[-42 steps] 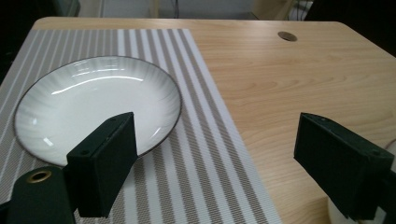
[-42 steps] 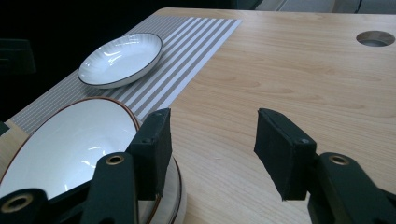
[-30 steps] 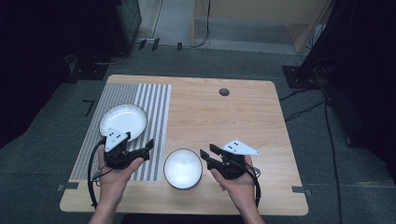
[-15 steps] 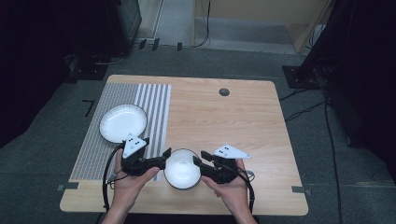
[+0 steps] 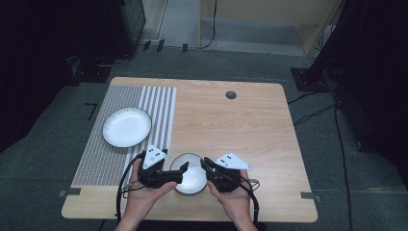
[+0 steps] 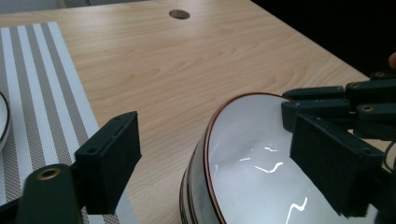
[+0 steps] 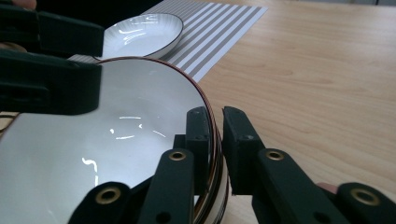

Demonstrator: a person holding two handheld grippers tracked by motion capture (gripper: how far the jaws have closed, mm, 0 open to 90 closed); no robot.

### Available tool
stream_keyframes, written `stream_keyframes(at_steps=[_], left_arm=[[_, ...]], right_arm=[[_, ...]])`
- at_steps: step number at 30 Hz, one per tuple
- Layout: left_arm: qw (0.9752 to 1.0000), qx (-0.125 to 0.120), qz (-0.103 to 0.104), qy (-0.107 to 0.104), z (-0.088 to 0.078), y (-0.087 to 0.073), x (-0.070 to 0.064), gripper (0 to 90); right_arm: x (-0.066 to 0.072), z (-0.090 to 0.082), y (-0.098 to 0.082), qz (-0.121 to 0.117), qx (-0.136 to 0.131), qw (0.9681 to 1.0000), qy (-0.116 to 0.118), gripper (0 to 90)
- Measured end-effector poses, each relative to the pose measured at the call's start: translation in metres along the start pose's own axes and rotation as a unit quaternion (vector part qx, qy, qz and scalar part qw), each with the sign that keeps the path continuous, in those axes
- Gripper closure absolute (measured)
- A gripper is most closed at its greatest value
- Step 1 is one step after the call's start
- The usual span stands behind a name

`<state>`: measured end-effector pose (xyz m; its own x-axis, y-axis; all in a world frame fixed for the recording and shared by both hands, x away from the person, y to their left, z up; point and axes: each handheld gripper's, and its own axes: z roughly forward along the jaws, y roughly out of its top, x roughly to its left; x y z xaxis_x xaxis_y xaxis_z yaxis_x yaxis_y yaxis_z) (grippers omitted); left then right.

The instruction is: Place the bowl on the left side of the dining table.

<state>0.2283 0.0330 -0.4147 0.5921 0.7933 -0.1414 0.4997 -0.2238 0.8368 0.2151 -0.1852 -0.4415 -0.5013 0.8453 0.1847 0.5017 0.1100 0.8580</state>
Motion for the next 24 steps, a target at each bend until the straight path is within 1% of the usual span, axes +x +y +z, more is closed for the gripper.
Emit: stream_keyframes(at_steps=[1,2,3,5,6,7,8,11,12,13,14,16,18,19,20,22,24], left_arm=[[1.0000,0.003,0.004,0.001,0.002,-0.001,-0.002,23.0],[0.9999,0.008,0.007,0.004,0.003,-0.002,-0.003,23.6],[0.9999,0.012,0.010,0.005,0.005,-0.003,-0.005,23.6],[0.9996,0.020,0.018,0.009,0.008,-0.005,-0.008,26.1],[0.9992,0.027,0.024,0.017,0.011,-0.006,-0.011,29.5],[0.9992,0.027,0.024,0.017,0.011,-0.006,-0.011,32.7],[0.9990,0.032,0.027,0.019,0.013,-0.008,-0.012,33.9],[0.9990,0.032,0.025,0.021,0.015,-0.010,-0.012,39.0],[0.9990,0.028,0.028,0.021,0.014,-0.010,-0.012,42.9],[0.9988,0.022,0.033,0.028,0.014,-0.010,-0.012,48.1],[0.9988,0.022,0.033,0.028,0.014,-0.010,-0.012,51.4],[0.9985,0.023,0.039,0.030,0.015,-0.011,-0.011,54.3],[0.9987,0.026,0.035,0.028,0.016,-0.012,-0.010,54.0],[0.9987,0.026,0.035,0.028,0.016,-0.012,-0.010,53.0],[0.9985,0.027,0.037,0.029,0.017,-0.013,-0.010,51.5],[0.9986,0.027,0.037,0.028,0.018,-0.014,-0.011,50.3],[0.9983,0.029,0.041,0.029,0.021,-0.015,-0.014,44.6]], right_arm=[[0.001,-0.001,-0.001,-0.004,-0.008,0.9999,0.005,86.4],[0.002,-0.001,-0.002,-0.010,-0.011,0.9999,0.000,86.7],[0.002,-0.001,-0.002,-0.010,-0.011,0.9999,0.000,86.7],[0.003,0.000,-0.003,-0.019,-0.019,0.9996,-0.003,86.9],[0.003,-0.001,-0.005,-0.025,-0.030,0.9992,-0.002,86.9],[0.003,-0.001,-0.005,-0.025,-0.030,0.9992,-0.002,86.9],[0.004,-0.002,-0.006,-0.040,-0.043,0.9983,-0.005,87.0],[0.006,-0.003,-0.008,-0.059,-0.063,0.9963,-0.010,87.1],[0.007,-0.003,-0.009,-0.062,-0.068,0.9957,-0.011,87.1],[0.007,-0.003,-0.010,-0.068,-0.074,0.9949,-0.013,87.2],[0.008,-0.003,-0.010,-0.075,-0.079,0.9940,-0.016,87.3],[0.011,-0.004,-0.012,-0.093,-0.092,0.9911,-0.026,87.6],[0.014,-0.005,-0.014,-0.100,-0.101,0.9893,-0.035,87.6],[0.014,-0.005,-0.014,-0.100,-0.101,0.9893,-0.035,87.6],[0.016,-0.005,-0.015,-0.107,-0.105,0.9878,-0.041,87.6],[0.017,-0.006,-0.015,-0.109,-0.106,0.9874,-0.043,87.6],[0.017,-0.006,-0.015,-0.109,-0.109,0.9871,-0.043,87.7]])
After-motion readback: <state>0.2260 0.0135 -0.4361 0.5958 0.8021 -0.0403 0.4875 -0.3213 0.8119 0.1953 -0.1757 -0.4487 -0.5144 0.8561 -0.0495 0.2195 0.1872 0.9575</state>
